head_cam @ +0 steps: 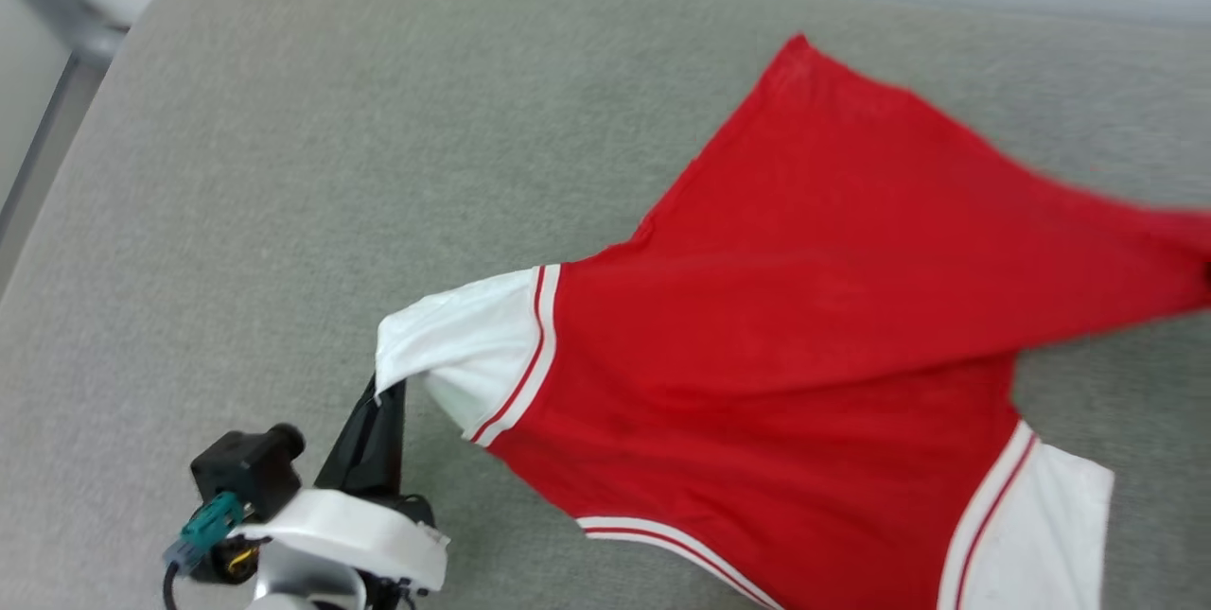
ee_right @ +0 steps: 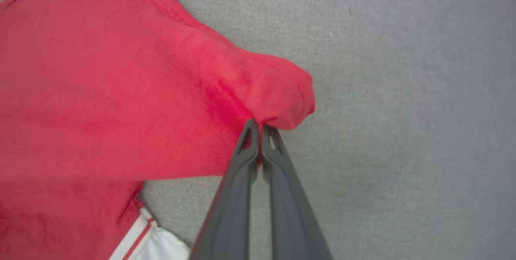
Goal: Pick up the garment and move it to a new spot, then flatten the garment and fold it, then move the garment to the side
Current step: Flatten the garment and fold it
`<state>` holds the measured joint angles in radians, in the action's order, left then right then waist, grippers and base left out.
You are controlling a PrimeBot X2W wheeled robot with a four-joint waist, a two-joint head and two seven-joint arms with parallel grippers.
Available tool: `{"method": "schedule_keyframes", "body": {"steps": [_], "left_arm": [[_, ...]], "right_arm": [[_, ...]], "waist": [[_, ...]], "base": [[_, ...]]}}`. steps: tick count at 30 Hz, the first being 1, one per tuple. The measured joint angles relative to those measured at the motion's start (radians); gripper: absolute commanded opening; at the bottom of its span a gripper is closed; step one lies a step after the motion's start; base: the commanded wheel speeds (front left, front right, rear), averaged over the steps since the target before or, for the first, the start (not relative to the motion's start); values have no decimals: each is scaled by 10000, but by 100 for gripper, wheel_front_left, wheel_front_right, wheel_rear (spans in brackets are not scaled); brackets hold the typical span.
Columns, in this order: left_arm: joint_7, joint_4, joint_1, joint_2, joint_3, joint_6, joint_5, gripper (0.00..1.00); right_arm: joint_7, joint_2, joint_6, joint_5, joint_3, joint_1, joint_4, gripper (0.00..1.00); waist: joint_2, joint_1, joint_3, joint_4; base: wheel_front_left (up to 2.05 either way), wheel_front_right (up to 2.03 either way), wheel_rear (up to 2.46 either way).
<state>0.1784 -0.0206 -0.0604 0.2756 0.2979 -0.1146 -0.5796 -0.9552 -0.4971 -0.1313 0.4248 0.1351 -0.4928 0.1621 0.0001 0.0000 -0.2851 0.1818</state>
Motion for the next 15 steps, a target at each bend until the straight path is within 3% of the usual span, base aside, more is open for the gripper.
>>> {"method": "schedule_keyframes", "body": {"steps": [8,15], "left_arm": [[-355,272,665,267,-174,-123,-328,0],[-587,755,1197,403,-146,-84,-573,0]], "right_arm": [[431,1204,2,50,1009,3880,-1630,0],[924,2778,2,-35,1490,6540,-2159,0]], "waist": [[0,-2,952,-930],[0,-3,1712,-1469]], "base": [[0,0,0],[0,0,0]]}}
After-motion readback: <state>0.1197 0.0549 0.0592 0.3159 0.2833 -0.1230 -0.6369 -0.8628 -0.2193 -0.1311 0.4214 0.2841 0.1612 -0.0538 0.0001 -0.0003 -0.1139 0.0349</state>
